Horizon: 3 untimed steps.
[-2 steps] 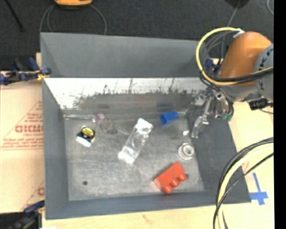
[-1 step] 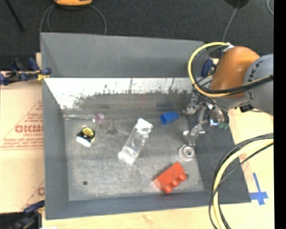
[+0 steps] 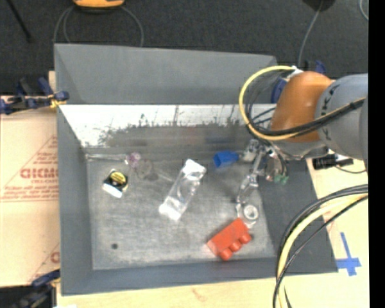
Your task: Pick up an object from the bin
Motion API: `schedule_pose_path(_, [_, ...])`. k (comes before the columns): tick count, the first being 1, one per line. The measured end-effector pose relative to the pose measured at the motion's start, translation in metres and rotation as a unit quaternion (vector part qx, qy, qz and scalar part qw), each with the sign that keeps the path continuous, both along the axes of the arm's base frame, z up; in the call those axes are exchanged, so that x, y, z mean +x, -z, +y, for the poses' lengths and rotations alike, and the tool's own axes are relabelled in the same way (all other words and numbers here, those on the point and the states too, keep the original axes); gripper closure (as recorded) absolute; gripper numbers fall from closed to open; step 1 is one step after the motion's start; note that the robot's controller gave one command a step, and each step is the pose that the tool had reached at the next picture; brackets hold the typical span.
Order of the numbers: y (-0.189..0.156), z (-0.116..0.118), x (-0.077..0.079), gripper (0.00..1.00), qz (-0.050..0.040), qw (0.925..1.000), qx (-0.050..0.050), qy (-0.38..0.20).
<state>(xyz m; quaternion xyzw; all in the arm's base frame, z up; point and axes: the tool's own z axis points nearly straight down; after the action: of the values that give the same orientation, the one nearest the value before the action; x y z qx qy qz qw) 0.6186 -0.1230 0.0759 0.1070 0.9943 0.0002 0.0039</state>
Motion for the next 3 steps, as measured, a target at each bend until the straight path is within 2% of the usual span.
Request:
schedule_pose_path(1, [-0.023, 0.084, 0.028, 0.0, -0.0009, 0.9996, 0.001, -0.029])
schedule_pose_path(2, [-0.001, 0.109, 0.005, 0.0, -0.0079, 0.9999, 0.0, 0.013])
schedule_pose_path(3, [-0.003, 0.108, 0.006, 1.0, -0.0073, 0.9999, -0.001, 0.012])
